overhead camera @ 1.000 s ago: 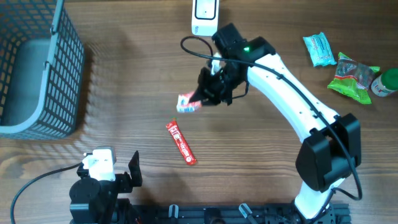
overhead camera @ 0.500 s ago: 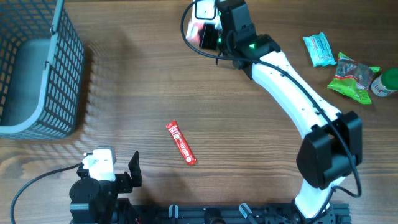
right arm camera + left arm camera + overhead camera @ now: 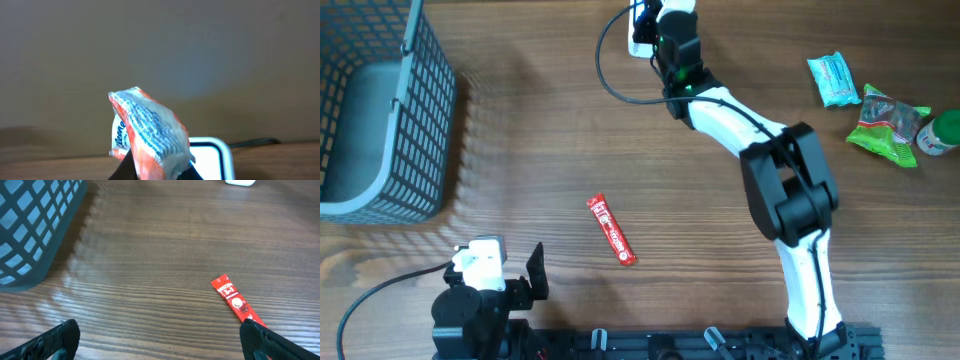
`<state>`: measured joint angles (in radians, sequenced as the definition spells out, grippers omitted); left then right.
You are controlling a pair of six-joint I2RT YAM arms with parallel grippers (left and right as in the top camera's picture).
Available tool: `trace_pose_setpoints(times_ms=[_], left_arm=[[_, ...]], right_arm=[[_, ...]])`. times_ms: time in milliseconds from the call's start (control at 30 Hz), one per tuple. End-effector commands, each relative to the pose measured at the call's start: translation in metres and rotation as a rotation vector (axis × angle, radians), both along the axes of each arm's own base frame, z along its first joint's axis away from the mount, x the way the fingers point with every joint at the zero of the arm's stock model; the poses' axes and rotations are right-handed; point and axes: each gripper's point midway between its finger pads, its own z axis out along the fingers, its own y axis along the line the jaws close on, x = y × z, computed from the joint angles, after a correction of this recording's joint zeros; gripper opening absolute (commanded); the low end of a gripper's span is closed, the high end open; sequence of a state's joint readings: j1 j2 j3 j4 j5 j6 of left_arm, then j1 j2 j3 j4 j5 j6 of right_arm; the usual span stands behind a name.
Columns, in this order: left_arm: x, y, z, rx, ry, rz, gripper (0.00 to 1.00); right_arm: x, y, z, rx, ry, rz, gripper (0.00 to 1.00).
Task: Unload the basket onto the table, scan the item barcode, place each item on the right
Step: 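Hold the tissue pack in front of the white scanner, then carry the tissue pack right and release it beside the wipes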
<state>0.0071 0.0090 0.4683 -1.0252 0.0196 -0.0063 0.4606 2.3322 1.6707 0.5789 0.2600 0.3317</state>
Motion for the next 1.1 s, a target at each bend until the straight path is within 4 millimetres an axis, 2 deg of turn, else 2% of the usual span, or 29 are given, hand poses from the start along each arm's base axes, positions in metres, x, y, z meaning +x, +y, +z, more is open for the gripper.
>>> trace_pose_setpoints(times_ms=[0,67,267,433,500,567,633,700,733,767,867,933,1067], left_arm=[[0.000,0.001,-0.001,-0.003,-0.001,0.008,1.00],[0.000,0.001,-0.001,-0.003,-0.001,0.008,1.00],[0.000,0.001,-0.001,-0.003,-0.001,0.008,1.00],[0.000,0.001,-0.001,-0.003,-0.001,0.008,1.00],[0.000,0.001,-0.001,-0.003,-0.001,0.008,1.00],[0.000,0.001,-0.001,-0.003,-0.001,0.008,1.00],[0.000,0.001,-0.001,-0.003,-0.001,0.008,1.00],[0.000,0.001,-0.001,-0.003,-0.001,0.008,1.00],[0.000,0.001,-0.001,-0.003,-0.001,0.008,1.00],[0.000,0.001,-0.001,-0.003,-0.001,0.008,1.00],[0.000,0.001,-0.001,-0.003,-0.001,0.008,1.00],[0.000,0.001,-0.001,-0.003,-0.001,0.008,1.00],[0.000,0.001,-0.001,-0.003,-0.001,0.008,1.00]], right_arm=[[0.014,-0.010,-0.017,-0.119,-0.031,-0.062,0.05],[0.020,-0.010,-0.026,-0.121,-0.028,-0.079,0.05],[0.026,-0.007,-0.033,-0.118,-0.018,-0.079,0.05],[0.026,-0.020,-0.041,-0.129,0.024,-0.153,0.05],[0.022,-0.018,-0.029,-0.136,0.031,-0.149,0.04],[0.019,-0.019,-0.009,-0.136,0.032,-0.148,0.04],[0.012,-0.027,0.021,-0.141,0.035,-0.176,0.04],[0.000,-0.051,0.055,-0.166,0.057,-0.268,0.04],[-0.006,-0.062,0.065,-0.180,0.070,-0.309,0.04],[-0.016,-0.082,0.078,-0.211,0.099,-0.387,0.04],[-0.042,-0.132,0.097,-0.302,0.177,-0.559,0.04],[-0.062,-0.174,0.095,-0.398,0.274,-0.672,0.04],[-0.088,-0.248,0.059,-0.464,0.486,-0.818,0.04]])
